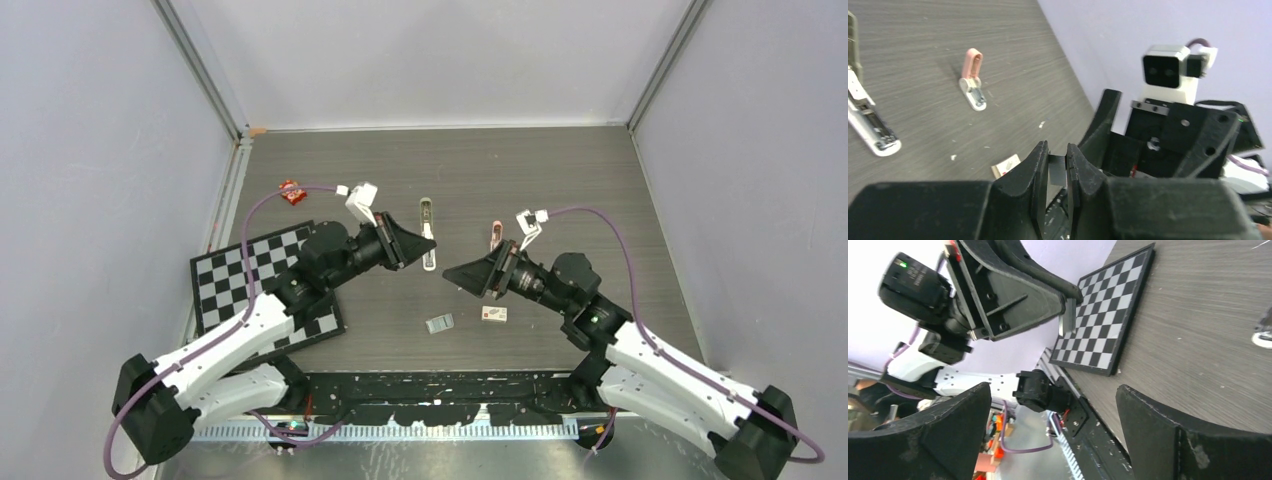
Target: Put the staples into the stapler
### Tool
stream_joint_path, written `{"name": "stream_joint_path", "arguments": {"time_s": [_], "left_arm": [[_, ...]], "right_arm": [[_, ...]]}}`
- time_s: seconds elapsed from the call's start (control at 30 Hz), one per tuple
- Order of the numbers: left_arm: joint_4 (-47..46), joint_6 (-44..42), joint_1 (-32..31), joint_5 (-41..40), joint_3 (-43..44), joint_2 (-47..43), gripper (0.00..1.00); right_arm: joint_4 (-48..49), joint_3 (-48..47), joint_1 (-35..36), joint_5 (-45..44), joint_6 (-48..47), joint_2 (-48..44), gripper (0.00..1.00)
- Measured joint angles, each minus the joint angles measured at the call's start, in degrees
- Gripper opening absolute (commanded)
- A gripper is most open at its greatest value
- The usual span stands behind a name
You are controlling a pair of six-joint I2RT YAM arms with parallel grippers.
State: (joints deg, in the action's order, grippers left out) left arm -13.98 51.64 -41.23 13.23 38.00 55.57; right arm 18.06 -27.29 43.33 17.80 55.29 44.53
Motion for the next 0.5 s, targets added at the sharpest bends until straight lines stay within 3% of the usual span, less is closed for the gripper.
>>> {"name": "stream_joint_path", "arguments": {"time_s": [0.17,0.5], "left_arm": [[13.18,-7.17,-5.14,-11.96,9.99,5.53,0.12],[31.32,-12.70,-12.57,-32.94,23.63,27.63,0.10]], "right_arm": [[-10.56,-0.09,0.00,-4.94,-4.59,-8.22,1.00],[-33.27,-1.70,-0.02,-17.22,-10.75,-21.24,1.00]]}}
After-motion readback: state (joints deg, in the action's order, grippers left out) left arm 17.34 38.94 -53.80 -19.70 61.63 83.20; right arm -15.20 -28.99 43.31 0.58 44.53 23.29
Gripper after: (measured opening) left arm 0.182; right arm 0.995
